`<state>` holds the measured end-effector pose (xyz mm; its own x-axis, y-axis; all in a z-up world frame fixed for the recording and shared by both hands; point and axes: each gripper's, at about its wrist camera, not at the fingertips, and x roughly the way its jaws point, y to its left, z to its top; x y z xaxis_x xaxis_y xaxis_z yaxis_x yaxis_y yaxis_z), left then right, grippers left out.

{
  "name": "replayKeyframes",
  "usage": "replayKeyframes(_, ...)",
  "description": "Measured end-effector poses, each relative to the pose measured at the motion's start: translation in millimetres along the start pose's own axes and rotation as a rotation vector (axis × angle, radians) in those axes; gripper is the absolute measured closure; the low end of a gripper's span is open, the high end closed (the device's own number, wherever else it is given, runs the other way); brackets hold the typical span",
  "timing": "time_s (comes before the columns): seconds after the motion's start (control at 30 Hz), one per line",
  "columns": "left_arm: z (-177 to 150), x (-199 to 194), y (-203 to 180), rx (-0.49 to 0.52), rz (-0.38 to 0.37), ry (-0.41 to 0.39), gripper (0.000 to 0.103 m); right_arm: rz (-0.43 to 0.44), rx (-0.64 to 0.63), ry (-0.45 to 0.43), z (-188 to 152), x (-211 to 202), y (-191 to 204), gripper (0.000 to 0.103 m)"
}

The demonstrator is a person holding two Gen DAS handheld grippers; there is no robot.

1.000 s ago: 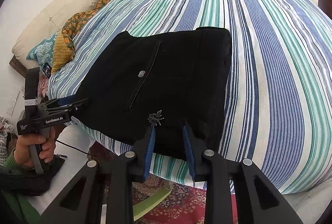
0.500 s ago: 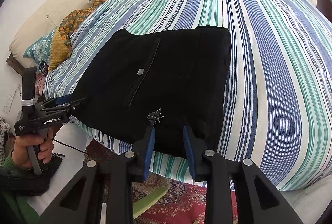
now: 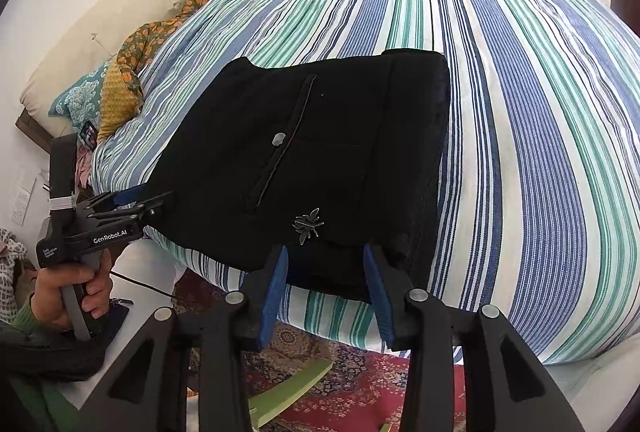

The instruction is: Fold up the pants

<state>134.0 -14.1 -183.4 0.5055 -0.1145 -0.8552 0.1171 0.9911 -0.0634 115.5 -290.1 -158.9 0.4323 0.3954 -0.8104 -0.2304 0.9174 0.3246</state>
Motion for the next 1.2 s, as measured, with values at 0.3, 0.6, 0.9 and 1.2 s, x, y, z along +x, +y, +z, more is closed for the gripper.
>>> replayKeyframes(0.3, -0.3, -0.1, 0.2, 0.001, 0.001, 0.0, 0.018, -0.015, -0.027, 0.005, 2.2, 2.2, 7.7, 0.054)
replayKeyframes(0.6, 0.0, 0.3, 0.2, 0.003, 0.004, 0.001, 0.018, 0.002, -0.007, 0.001, 2.1, 1.4, 5.1, 0.052)
replayKeyframes(0.9, -0.2, 0.5, 0.4, 0.003, 0.004, 0.001, 0.018, 0.003, -0.012, -0.003, 2.1, 2.2, 7.6, 0.048)
replayKeyframes(1.2, 0.9, 0.5, 1.8, 0.001, -0.001, 0.01, 0.018, 0.003, -0.019, -0.003, 1.1, 3.3, 10.6, 0.045)
